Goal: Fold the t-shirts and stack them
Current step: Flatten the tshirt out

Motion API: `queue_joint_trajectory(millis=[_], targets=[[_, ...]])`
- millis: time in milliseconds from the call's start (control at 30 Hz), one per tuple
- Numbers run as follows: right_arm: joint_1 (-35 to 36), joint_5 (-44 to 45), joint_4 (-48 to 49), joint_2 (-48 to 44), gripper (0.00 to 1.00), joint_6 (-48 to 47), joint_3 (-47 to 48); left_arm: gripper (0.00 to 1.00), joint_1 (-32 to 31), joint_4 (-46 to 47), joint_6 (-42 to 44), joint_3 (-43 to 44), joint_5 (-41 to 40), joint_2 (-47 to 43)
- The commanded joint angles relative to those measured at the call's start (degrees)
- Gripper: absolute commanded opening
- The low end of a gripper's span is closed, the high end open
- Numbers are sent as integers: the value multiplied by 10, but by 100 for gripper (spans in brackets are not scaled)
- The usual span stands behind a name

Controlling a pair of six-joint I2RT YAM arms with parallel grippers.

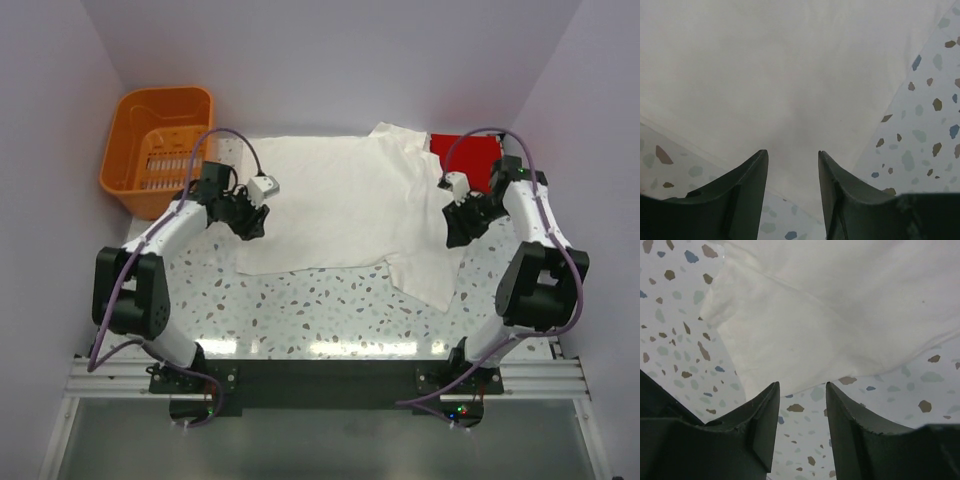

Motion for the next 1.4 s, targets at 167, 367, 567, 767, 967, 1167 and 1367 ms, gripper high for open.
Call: queue_joint_trajectory(millis=[167, 367, 567, 767, 967, 1167, 1367], targets=[[55, 99, 185, 50, 41, 60, -45, 46, -21, 10, -58, 70, -142, 136], [65, 161, 225, 74, 36, 38, -114, 40, -22, -6, -37, 38, -178, 160], [72, 202, 177, 82, 35, -9, -165, 31, -24, -36, -12, -17, -215, 153], [85, 163, 32, 4, 29, -77, -220, 19, -24, -99, 19, -100, -223, 94], [86, 49, -210, -105, 27, -195, -175, 21, -23, -178, 61, -83, -188, 14], [82, 30, -46, -64, 31, -61, -82, 38, -23, -141, 8, 61, -144, 65], [82, 80, 77, 62, 30, 39, -8, 41, -23, -118, -32, 121, -121, 142]])
